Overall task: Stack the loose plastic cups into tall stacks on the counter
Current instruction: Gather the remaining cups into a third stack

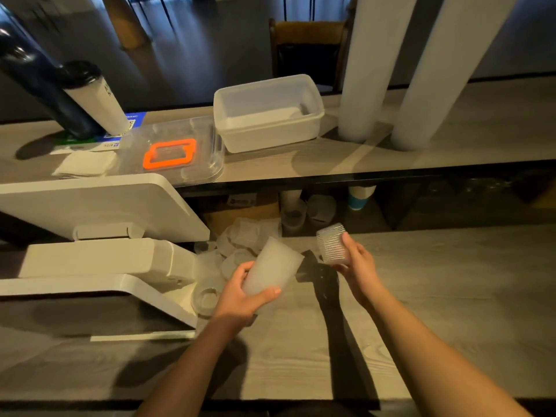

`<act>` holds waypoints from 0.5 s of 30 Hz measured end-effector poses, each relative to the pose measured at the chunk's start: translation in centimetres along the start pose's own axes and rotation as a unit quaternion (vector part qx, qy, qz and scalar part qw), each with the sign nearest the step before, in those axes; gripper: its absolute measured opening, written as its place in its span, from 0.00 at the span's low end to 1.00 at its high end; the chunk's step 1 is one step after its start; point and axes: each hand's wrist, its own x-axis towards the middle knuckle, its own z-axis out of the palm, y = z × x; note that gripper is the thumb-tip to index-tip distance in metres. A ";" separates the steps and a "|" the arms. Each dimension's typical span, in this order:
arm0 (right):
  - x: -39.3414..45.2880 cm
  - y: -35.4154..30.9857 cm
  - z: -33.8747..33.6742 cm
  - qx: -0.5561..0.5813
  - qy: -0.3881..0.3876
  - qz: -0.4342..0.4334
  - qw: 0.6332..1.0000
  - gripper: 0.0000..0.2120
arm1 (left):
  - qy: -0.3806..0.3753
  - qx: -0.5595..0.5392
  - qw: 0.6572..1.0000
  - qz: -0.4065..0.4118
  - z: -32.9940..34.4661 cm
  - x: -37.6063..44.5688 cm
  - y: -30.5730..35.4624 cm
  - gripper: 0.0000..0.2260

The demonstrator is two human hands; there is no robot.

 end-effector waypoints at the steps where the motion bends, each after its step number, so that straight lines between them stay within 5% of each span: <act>1: -0.4 -0.4 0.0 0.009 0.000 -0.001 1.000 0.23 | -0.004 0.003 1.000 0.004 0.2 -0.1 0.0 0.27; 15: -3.9 -1.9 2.3 -0.123 -0.028 -0.086 0.988 0.26 | -0.064 0.091 0.993 0.039 1.8 -1.0 0.9 0.34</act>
